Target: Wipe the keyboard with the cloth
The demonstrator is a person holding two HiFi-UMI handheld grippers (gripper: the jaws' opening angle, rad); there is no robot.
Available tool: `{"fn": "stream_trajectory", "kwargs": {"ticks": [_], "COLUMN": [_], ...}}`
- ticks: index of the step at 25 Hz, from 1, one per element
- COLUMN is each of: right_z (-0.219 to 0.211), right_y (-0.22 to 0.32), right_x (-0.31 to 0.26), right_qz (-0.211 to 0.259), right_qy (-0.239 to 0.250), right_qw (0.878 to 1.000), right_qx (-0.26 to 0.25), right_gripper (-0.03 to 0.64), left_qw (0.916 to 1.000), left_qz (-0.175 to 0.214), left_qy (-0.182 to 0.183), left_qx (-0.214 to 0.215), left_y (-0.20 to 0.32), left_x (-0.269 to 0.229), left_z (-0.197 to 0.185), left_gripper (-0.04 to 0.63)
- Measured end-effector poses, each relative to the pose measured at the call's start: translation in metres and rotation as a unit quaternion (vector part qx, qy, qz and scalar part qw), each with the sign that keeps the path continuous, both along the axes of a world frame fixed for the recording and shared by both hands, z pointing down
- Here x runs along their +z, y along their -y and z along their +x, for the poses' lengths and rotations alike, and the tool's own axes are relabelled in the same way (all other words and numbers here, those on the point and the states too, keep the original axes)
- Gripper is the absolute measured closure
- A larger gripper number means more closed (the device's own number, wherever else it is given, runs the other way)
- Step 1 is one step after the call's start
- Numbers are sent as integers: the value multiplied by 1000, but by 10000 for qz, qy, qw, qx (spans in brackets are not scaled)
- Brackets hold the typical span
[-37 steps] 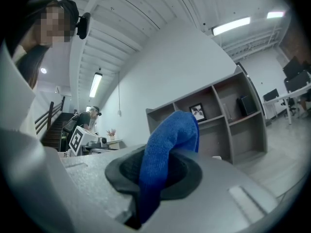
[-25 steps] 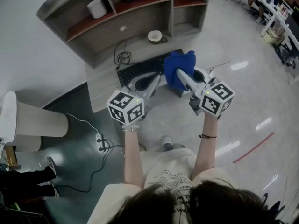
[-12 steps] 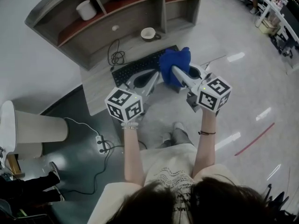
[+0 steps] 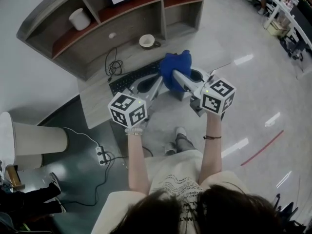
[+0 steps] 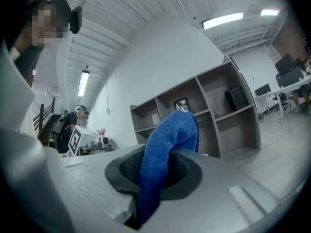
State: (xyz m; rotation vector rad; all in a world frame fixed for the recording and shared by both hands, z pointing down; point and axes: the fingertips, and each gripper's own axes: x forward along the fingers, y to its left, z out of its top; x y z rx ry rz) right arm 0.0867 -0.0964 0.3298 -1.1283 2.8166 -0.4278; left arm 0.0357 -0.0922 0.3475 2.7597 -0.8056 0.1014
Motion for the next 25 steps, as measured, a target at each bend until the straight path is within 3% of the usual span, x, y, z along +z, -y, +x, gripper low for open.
{"fn": "stream_trajectory", "kwargs": {"ticks": [8,25], "right_z": [23,36], "right_y": [35,88], "right_x": [14,33], "right_qz": [-249,-480], "right_qy": [-85,-144], "right_qw": [9996,9978], "right_qx": [-74,-429], "right_gripper": [558,558], "left_qw": [9997,9978], "left_qz": [-155,-551], "left_qy": [144,65], "left_qx": [-79,-351], "left_y": [28,73], "left_x": [17,42], "left_z": [18,38], "left_gripper": [592,592]}}
